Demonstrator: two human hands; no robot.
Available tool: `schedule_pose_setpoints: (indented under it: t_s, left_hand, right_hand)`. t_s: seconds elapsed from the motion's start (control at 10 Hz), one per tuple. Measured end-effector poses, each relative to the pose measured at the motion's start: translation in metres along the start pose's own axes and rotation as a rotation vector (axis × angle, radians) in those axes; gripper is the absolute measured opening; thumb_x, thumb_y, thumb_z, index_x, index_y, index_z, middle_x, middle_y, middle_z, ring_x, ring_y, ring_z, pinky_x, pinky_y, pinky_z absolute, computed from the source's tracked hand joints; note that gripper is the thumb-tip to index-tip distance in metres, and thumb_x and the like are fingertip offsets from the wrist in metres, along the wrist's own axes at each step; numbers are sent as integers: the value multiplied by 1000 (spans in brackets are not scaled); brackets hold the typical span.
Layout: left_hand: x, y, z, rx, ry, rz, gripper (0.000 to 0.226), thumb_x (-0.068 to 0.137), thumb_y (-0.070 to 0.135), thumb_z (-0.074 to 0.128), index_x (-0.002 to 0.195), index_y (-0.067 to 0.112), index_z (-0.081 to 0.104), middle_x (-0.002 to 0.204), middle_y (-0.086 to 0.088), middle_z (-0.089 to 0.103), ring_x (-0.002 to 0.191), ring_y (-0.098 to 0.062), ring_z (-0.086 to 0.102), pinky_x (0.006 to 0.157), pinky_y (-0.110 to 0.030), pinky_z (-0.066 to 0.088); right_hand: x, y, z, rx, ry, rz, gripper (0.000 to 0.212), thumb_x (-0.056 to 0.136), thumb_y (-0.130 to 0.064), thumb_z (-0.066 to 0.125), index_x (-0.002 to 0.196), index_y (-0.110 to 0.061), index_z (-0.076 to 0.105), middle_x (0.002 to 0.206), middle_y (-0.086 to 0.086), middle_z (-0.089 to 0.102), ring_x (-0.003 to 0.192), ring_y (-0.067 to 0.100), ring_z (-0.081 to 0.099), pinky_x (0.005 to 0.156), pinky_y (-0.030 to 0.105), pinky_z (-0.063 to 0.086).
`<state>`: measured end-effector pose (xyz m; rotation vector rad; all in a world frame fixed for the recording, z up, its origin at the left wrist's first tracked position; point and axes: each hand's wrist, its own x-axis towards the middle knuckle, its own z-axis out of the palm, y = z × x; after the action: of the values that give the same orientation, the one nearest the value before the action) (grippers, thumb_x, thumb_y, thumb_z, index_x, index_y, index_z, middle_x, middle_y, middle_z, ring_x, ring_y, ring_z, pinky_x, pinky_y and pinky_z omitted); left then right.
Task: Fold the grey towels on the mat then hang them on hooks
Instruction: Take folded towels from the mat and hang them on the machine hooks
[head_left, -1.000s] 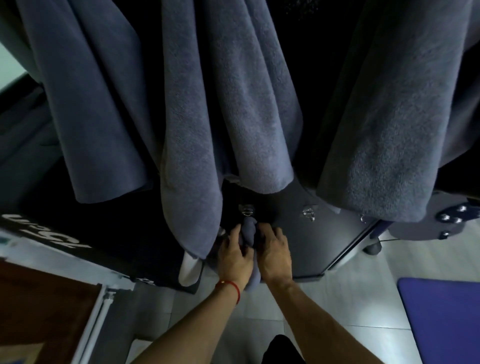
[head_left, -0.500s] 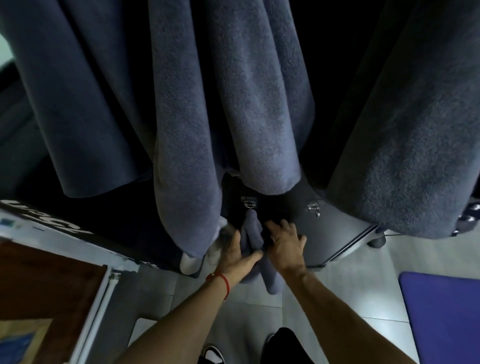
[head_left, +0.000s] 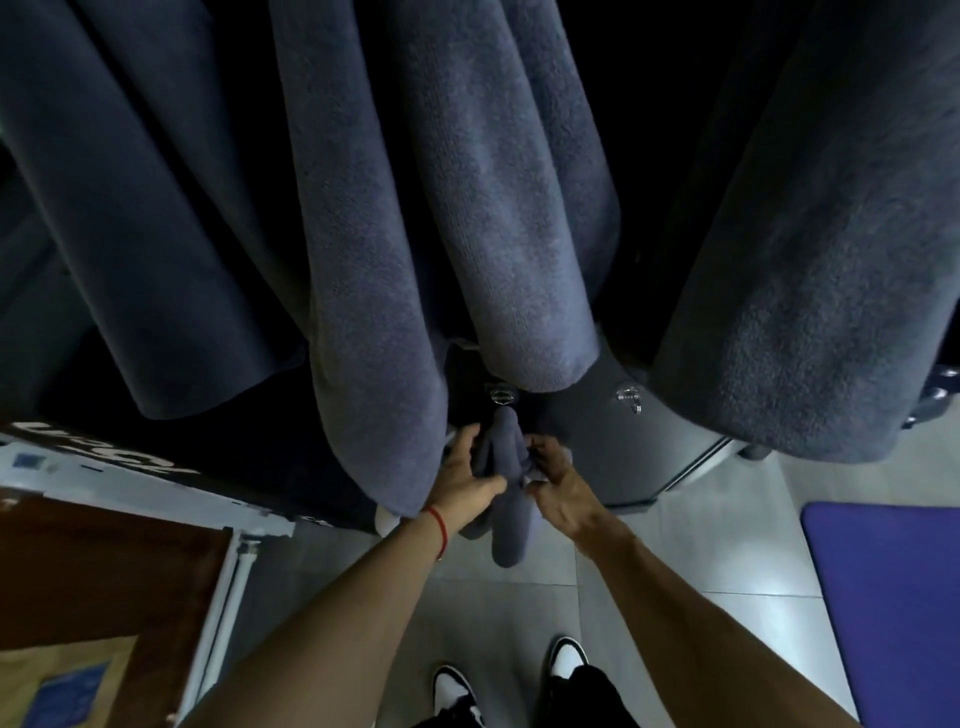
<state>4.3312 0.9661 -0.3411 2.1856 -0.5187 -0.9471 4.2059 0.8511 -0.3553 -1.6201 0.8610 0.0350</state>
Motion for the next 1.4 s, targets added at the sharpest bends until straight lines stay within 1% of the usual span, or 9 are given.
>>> schedule_pose_setpoints:
  t_s: [0.1,0.2,0.3,0.4,0.6,0.7,1.0,1.2,1.4]
  left_hand:
    - [-4,-1,-3,-28,-30,-90,66,85,10,74,116,57,38,129,12,49,122,-17,54,108,-44,47]
    - [-32,8,-2,110,50,-91,53,90,16,68,137,30,47,134,2,53,123,-19,53,111,-41,42]
    - [-70,12,-7,137,83,-82,62,91,11,64,148,21,41,137,4,50,130,-19,50,96,-23,38]
    - [-98,9,-3,154,113,-11,51,89,9,65,137,19,53,130,1,60,120,-20,58,84,-18,39]
    - [-142,29,40,83,-61,149,53,87,10,63,135,27,52,139,2,54,126,-17,52,105,-35,45]
    - [-160,48,60,85,-158,241,55,89,11,60,140,30,49,144,6,50,133,-14,47,108,-30,40]
    - [-236,109,117,291,-196,521,57,91,20,64,145,29,46,145,8,45,134,-11,41,110,-29,39]
    - [-312,148,244,432,-247,611,52,88,18,68,138,22,54,139,-1,51,130,-20,47,105,-26,34]
    - [-379,183,370,761,-343,773,54,90,30,61,142,25,48,144,0,48,133,-24,41,110,-39,35]
  right_hand:
    - [2,-1,-7,-47,12,46,50,96,1,56,142,-16,47,124,5,60,120,32,59,98,36,53]
    - [-19,-12,-10,-16,111,135,30,103,-3,48,130,-15,51,112,6,57,104,28,60,77,15,52]
    - [-46,-13,-13,-172,63,141,43,103,-14,48,144,-26,43,128,4,54,107,20,58,93,32,51]
    - [-77,-4,-18,-289,70,71,37,99,-16,51,133,-29,57,119,-4,63,97,14,61,89,31,53]
    - [-165,8,-38,-284,228,122,35,91,-4,56,119,-17,71,118,2,71,109,22,67,95,31,52]
    - [-203,18,-53,-298,267,137,35,93,-3,53,121,-16,70,119,-1,71,107,16,68,92,20,50]
    - [-306,71,-112,-252,326,161,38,100,-13,44,132,-26,59,132,-2,63,114,14,62,98,27,50]
    - [-414,175,-183,-324,430,218,39,96,-19,49,134,-22,59,134,1,63,120,21,60,100,30,46]
    - [-514,263,-249,-411,495,380,37,99,-25,46,134,-23,56,135,3,59,116,27,61,94,39,51]
